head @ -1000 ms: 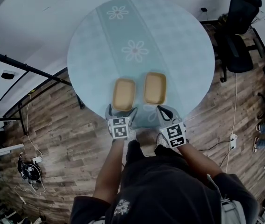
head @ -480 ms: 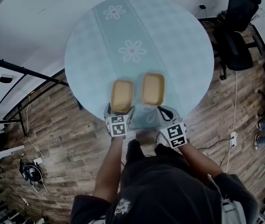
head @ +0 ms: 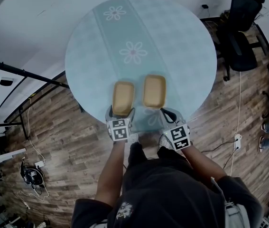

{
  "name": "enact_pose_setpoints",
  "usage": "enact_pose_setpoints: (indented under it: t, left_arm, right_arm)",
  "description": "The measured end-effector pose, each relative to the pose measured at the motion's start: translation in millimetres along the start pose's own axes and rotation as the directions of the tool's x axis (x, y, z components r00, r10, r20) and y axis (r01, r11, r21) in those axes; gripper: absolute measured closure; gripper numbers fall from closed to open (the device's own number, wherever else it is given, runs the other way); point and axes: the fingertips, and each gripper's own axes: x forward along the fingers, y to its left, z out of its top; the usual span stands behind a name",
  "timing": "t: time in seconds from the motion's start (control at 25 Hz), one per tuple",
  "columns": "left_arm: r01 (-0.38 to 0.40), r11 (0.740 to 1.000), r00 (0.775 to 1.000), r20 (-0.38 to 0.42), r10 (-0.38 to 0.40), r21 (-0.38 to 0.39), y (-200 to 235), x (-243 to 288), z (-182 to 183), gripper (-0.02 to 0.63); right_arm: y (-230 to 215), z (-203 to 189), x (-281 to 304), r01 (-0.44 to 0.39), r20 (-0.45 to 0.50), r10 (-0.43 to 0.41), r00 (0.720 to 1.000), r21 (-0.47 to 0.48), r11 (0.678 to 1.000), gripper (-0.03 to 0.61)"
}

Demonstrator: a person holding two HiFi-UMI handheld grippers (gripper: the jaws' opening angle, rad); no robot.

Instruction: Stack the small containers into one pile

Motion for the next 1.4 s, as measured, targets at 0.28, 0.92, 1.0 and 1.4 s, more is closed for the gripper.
enact_pose_setpoints:
  t: [0.28,0.92,1.0,1.4]
  left_arm:
    - [-0.014,1.0,0.998,0.061,0.015,-0.012,-5,-10,19,0.126]
    - [0.018,0.997,0.987,0.162,-0.006,-0.071,-57,-39,69,0.126]
    - [0.026,0.998,0.986,0.167,-0.015,-0.062,-69,-39,75,0.126]
    - [0.051,0.998,0.988,0.148,-0.044,-0.044,-128,-25,82,0.126]
  right_arm:
    - [-3,-2,-3,0.0,0.012,0.0,1.0,0.003,1.0,0.577]
    - [-22,-3,-34,0.012,0.064,-0.012,0.998,0.005,1.0,0.577]
    - [-27,-4,-40,0.017,0.072,-0.017,0.997,0.009,1.0,0.577]
    - [-60,-16,-68,0.043,0.091,-0.046,0.995,0.035,0.998,0.577]
